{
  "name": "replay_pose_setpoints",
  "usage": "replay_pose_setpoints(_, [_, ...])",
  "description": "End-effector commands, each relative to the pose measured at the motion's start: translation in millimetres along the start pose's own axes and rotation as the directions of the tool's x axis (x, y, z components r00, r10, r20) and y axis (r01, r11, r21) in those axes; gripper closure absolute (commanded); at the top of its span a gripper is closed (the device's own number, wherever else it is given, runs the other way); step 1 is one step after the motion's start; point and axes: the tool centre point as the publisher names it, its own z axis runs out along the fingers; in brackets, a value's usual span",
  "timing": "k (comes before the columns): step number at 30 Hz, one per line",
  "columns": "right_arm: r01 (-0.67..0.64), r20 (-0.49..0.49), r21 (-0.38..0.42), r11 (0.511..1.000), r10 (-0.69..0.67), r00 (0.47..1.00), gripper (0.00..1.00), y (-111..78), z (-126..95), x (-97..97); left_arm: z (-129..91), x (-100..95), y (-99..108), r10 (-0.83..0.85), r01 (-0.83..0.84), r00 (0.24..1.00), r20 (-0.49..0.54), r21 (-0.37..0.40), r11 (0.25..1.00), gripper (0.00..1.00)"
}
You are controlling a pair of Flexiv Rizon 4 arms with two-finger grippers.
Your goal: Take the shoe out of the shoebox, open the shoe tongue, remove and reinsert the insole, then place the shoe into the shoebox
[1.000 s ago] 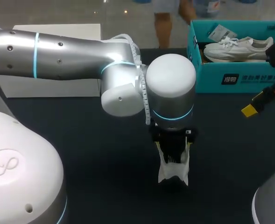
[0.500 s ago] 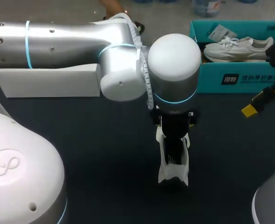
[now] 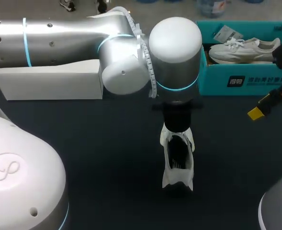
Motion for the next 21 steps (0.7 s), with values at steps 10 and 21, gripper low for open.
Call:
replay_pose_setpoints(10, [-0.001, -0.001, 0.004, 1.0, 0.001, 1.0, 0.0, 1.5, 1, -1.3, 10, 18.2, -40, -0.035, 0.035, 0.999, 0.007, 0.051, 0.998, 1.0])
replay_pose_setpoints(21, [-0.001, -0.001, 0.004, 1.0, 0.001, 1.0, 0.0, 1.5, 1, -1.3, -21, 48.7, -50, -0.426, 0.432, 0.902, -0.072, 0.189, 0.882, 1.0])
